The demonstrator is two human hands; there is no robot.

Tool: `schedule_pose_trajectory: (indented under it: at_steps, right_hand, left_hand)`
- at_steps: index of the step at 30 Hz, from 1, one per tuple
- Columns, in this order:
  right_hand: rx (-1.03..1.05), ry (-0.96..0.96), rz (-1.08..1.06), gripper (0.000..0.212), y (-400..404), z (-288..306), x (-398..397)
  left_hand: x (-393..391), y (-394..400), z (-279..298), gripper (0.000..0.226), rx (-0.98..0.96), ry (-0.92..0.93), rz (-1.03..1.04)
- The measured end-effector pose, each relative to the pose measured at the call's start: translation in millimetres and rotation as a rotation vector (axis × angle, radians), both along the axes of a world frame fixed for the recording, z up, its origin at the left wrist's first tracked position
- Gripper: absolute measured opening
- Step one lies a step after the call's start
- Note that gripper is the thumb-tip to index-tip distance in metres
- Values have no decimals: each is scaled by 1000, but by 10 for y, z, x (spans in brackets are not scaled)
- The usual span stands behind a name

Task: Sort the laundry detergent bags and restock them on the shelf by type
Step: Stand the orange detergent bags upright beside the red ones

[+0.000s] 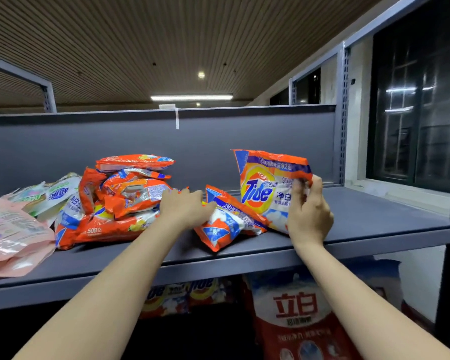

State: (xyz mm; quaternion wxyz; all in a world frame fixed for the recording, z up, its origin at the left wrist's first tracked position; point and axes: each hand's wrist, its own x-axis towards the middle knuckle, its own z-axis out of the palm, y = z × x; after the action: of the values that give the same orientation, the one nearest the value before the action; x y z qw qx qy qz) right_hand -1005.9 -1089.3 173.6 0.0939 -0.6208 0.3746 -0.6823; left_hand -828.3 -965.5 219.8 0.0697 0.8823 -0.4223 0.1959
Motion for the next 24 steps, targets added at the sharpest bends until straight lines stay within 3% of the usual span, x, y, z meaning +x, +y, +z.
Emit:
schedule_pose_trajectory:
  at_steps: [3, 9, 15, 19, 21, 24]
  right_hand:
    - [83, 46, 41, 44, -34, 2, -25]
    - [105, -84, -3, 36, -40, -30, -65]
    - [155, -123, 14, 35, -145, 30, -117]
    - [134, -99, 44, 34, -217, 20, -129]
    - [123, -97, 50, 34, -212, 12, -126]
    - [154, -104, 72, 32, -227, 8, -130]
  left_hand:
    - [-74, 50, 13, 61, 21, -116, 15]
    - [-192, 39, -114, 62, 59, -134, 1]
    - [-533, -91, -153, 39, -69, -265, -80]
    - [-364, -76, -14, 42, -216, -67, 103]
    - [-222, -36, -28, 60, -173, 19, 181]
    - [-144, -26, -29, 80, -163, 480, 145]
